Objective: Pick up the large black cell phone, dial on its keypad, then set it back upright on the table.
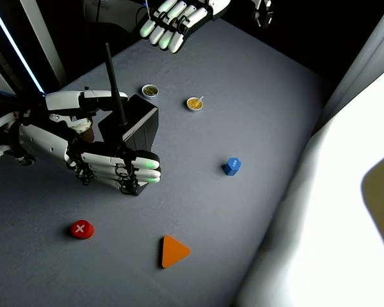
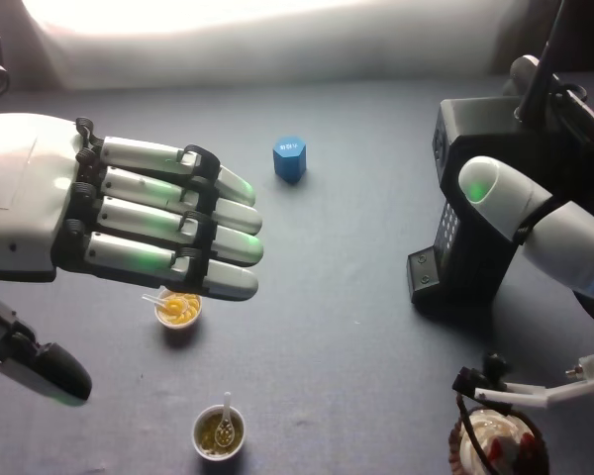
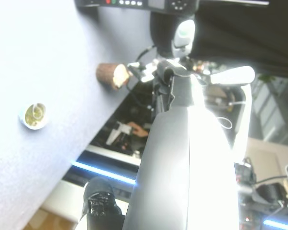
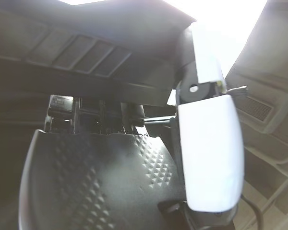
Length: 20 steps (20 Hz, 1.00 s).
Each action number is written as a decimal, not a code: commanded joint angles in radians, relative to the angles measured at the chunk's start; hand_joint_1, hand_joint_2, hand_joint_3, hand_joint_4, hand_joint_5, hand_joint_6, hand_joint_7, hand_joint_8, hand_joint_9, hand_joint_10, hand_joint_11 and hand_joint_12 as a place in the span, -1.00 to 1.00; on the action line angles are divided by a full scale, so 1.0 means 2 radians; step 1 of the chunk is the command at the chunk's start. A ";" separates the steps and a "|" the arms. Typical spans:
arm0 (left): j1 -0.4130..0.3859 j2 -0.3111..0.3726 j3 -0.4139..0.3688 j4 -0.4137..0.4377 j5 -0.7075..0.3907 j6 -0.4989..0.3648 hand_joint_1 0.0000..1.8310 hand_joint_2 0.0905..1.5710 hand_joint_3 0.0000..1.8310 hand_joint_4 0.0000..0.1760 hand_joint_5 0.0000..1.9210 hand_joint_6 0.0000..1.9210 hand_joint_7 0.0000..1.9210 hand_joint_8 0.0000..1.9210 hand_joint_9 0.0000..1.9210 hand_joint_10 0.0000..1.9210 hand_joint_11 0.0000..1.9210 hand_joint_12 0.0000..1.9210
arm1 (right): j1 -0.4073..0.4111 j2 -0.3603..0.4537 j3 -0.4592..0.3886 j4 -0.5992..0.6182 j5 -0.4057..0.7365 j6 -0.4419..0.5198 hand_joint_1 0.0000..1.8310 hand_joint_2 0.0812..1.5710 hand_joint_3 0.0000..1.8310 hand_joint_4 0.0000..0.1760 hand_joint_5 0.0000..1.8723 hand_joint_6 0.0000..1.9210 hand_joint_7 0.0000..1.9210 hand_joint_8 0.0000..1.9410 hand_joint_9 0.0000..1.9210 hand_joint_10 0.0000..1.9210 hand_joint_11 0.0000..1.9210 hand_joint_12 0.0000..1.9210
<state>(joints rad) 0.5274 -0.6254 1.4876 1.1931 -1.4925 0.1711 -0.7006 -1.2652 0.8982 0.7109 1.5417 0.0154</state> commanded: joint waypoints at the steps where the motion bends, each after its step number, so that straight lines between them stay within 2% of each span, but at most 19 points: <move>1: -0.009 0.000 0.000 -0.046 -0.035 0.001 -0.50 0.32 -1.00 -1.00 -0.80 -1.00 -0.80 -1.00 -0.81 -1.00 -1.00 -0.41 | 0.005 0.003 0.001 -0.030 0.050 0.005 0.26 0.23 -1.00 -1.00 -0.69 -1.00 -0.77 -1.00 -0.76 -1.00 -1.00 -0.14; 4: -0.008 0.001 0.000 -0.046 -0.030 0.000 -0.50 0.31 -1.00 -1.00 -0.80 -1.00 -0.81 -1.00 -0.81 -1.00 -1.00 -0.39 | 0.005 0.003 0.002 -0.027 0.049 0.005 0.28 0.28 -1.00 -1.00 -0.65 -0.99 -0.66 -0.98 -0.67 -0.98 -1.00 0.02; 6: -0.007 0.000 0.001 -0.046 -0.029 -0.001 -0.53 0.32 -1.00 -1.00 -0.81 -1.00 -0.82 -1.00 -0.82 -1.00 -1.00 -0.46 | 0.005 0.003 0.002 -0.026 0.048 0.005 0.31 0.27 -1.00 -1.00 -0.56 -0.99 -0.56 -0.98 -0.58 -0.98 -0.97 0.12; 8: -0.007 0.000 0.002 -0.046 -0.027 -0.004 -0.54 0.33 -1.00 -1.00 -0.82 -1.00 -0.82 -1.00 -0.83 -1.00 -1.00 -0.46 | 0.005 0.003 0.004 -0.026 0.047 0.005 0.33 0.28 -1.00 -1.00 -0.55 -0.99 -0.55 -0.99 -0.57 -0.98 -0.95 0.14; 9: -0.006 0.000 0.003 -0.046 -0.024 -0.004 -0.52 0.32 -1.00 -1.00 -0.80 -1.00 -0.79 -0.99 -0.79 -0.99 -1.00 -0.38 | 0.005 0.003 0.005 -0.025 0.047 0.005 0.36 0.30 -0.99 -1.00 -0.58 -0.99 -0.63 -1.00 -0.65 -1.00 -0.95 0.15; 11: -0.006 0.000 0.004 -0.046 -0.020 -0.006 -0.54 0.34 -1.00 -1.00 -0.83 -1.00 -0.78 -0.99 -0.79 -0.99 -1.00 -0.42 | 0.005 0.003 0.005 -0.023 0.047 0.005 0.35 0.31 -1.00 -1.00 -0.55 -1.00 -0.62 -1.00 -0.63 -1.00 -0.92 0.07; 14: -0.005 0.000 0.005 -0.046 -0.015 -0.009 -0.51 0.32 -1.00 -1.00 -0.81 -1.00 -0.77 -1.00 -0.76 -0.99 -1.00 -0.28 | 0.005 0.003 0.006 -0.023 0.046 0.005 0.41 0.32 -1.00 -1.00 -0.47 -0.99 -0.50 -0.98 -0.54 -0.99 -0.86 -0.01; 15: -0.006 0.000 0.005 -0.047 -0.009 -0.009 -0.49 0.30 -1.00 -1.00 -0.78 -0.99 -0.75 -0.99 -0.74 -0.99 -1.00 -0.19 | 0.005 0.003 0.006 -0.023 0.046 0.005 0.36 0.36 -0.99 -1.00 -0.48 -1.00 -0.51 -1.00 -0.55 -0.99 -0.86 -0.02; 17: -0.006 0.000 0.006 -0.053 -0.003 -0.007 -0.53 0.34 -1.00 -1.00 -0.80 -1.00 -0.76 -1.00 -0.75 -1.00 -1.00 -0.27 | 0.005 0.003 0.006 -0.023 0.045 0.005 0.43 0.36 -1.00 -1.00 -0.39 -0.99 -0.39 -0.99 -0.37 -0.97 -0.66 -0.06; 18: -0.006 0.000 0.006 -0.057 -0.004 -0.005 -0.53 0.34 -1.00 -1.00 -0.80 -1.00 -0.76 -1.00 -0.75 -1.00 -1.00 -0.27 | 0.005 0.003 0.006 -0.023 0.045 0.005 0.43 0.36 -1.00 -1.00 -0.39 -0.99 -0.39 -0.99 -0.37 -0.97 -0.66 -0.06; 19: -0.006 0.000 0.006 -0.063 -0.002 -0.003 -0.50 0.31 -1.00 -1.00 -0.80 -1.00 -0.77 -1.00 -0.76 -1.00 -1.00 -0.21 | 0.005 0.003 0.005 -0.023 0.045 0.005 0.41 0.43 -0.99 -1.00 -0.34 -1.00 -0.29 -0.98 -0.24 -0.97 -0.55 -0.10; 20: -0.006 0.000 0.004 -0.071 0.002 -0.003 -0.49 0.31 -1.00 -1.00 -0.79 -0.99 -0.76 -1.00 -0.75 -1.00 -1.00 -0.20 | 0.005 0.003 0.005 -0.023 0.044 0.005 0.44 0.41 -1.00 -1.00 -0.25 -0.99 -0.16 -0.97 -0.14 -0.96 -0.44 -0.16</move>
<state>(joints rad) 0.5346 -0.6266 1.5009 1.1461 -1.4246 0.1612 -0.7006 -1.2652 0.9085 0.7277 1.5379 0.0116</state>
